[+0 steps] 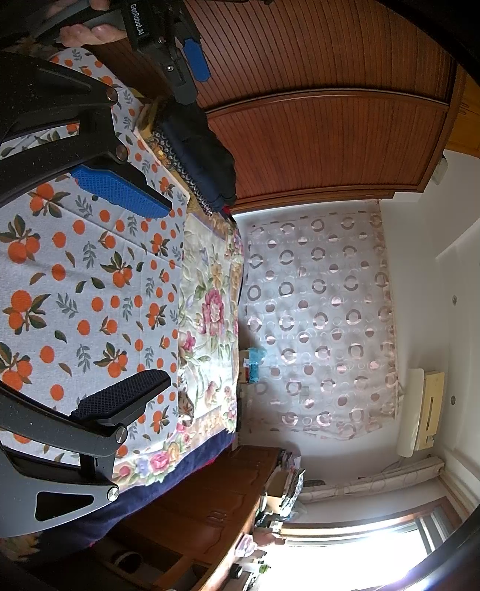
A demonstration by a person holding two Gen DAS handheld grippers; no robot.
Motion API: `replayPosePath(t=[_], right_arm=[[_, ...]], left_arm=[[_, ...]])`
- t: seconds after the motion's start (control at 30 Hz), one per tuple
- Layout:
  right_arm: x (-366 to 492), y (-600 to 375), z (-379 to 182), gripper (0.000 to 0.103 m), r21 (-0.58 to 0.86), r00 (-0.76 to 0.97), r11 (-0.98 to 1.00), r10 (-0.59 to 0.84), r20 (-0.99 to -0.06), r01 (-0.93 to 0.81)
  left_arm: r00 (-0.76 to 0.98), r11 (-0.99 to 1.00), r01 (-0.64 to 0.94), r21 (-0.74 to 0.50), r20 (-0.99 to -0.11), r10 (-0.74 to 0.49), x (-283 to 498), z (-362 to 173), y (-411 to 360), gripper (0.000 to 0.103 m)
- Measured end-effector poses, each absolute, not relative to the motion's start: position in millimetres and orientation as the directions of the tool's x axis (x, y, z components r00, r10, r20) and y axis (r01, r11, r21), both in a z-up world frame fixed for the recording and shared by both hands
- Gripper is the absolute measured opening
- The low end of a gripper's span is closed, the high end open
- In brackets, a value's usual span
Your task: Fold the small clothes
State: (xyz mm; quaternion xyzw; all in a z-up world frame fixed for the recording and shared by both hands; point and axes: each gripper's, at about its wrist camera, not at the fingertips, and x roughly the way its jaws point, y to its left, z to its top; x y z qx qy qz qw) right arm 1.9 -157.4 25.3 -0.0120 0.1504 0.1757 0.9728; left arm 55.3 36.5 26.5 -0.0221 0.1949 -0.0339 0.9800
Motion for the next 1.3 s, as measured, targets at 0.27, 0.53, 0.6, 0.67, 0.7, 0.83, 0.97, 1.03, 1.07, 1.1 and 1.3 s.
replayPosePath(t=[0.27,0.53,0.6,0.67,0.7,0.83,0.97,1.03,1.07,1.1,1.3], right_arm=[[2.1,-159.4,25.8,0.085,0.030,0.893,0.938,0.338,-0.297,-0.345],[3.1,-160.5,26.3,0.086,0.032,0.895,0.940,0.333,-0.297,-0.340],[2.8,-160.4,26.0,0.086,0.033,0.894,0.940,0.334,-0.298,-0.340],[2.2,-160.6,25.5,0.085,0.035,0.894,0.940,0.335,-0.298,-0.340],[2.2,-160.8,25.6,0.085,0.033,0.895,0.940,0.333,-0.298,-0.339],[2.1,-160.9,25.9,0.086,0.034,0.896,0.941,0.332,-0.296,-0.337],[1.7,-161.1,25.6,0.085,0.034,0.895,0.940,0.333,-0.297,-0.339],[1.6,-160.7,25.7,0.085,0.033,0.895,0.940,0.333,-0.297,-0.339],[1.6,-160.3,25.6,0.086,0.034,0.895,0.941,0.332,-0.297,-0.338],[1.5,-160.0,25.5,0.085,0.034,0.895,0.941,0.332,-0.297,-0.337],[1.4,-160.1,25.4,0.086,0.036,0.895,0.941,0.333,-0.297,-0.338]], left_arm=[[0.922,0.997,0.058,-0.055,-0.379,-0.074,55.0,26.2,35.8,0.087],[0.922,0.997,0.058,-0.055,-0.379,-0.074,55.5,25.0,36.3,0.087],[0.923,0.997,0.058,-0.055,-0.378,-0.074,55.5,24.7,36.2,0.087],[0.923,0.997,0.057,-0.054,-0.378,-0.073,55.5,24.4,36.2,0.087],[0.923,0.997,0.058,-0.055,-0.378,-0.074,55.7,24.2,36.5,0.087],[0.923,0.997,0.058,-0.053,-0.378,-0.074,55.2,24.2,35.8,0.087],[0.923,0.997,0.059,-0.054,-0.378,-0.075,55.9,23.1,36.4,0.087],[0.923,0.997,0.058,-0.055,-0.379,-0.074,55.4,23.3,35.6,0.087],[0.923,0.997,0.059,-0.054,-0.378,-0.075,55.9,22.7,36.4,0.087],[0.923,0.997,0.058,-0.053,-0.378,-0.074,55.9,22.6,36.4,0.087],[0.923,0.997,0.059,-0.054,-0.377,-0.075,56.2,21.7,36.7,0.087]])
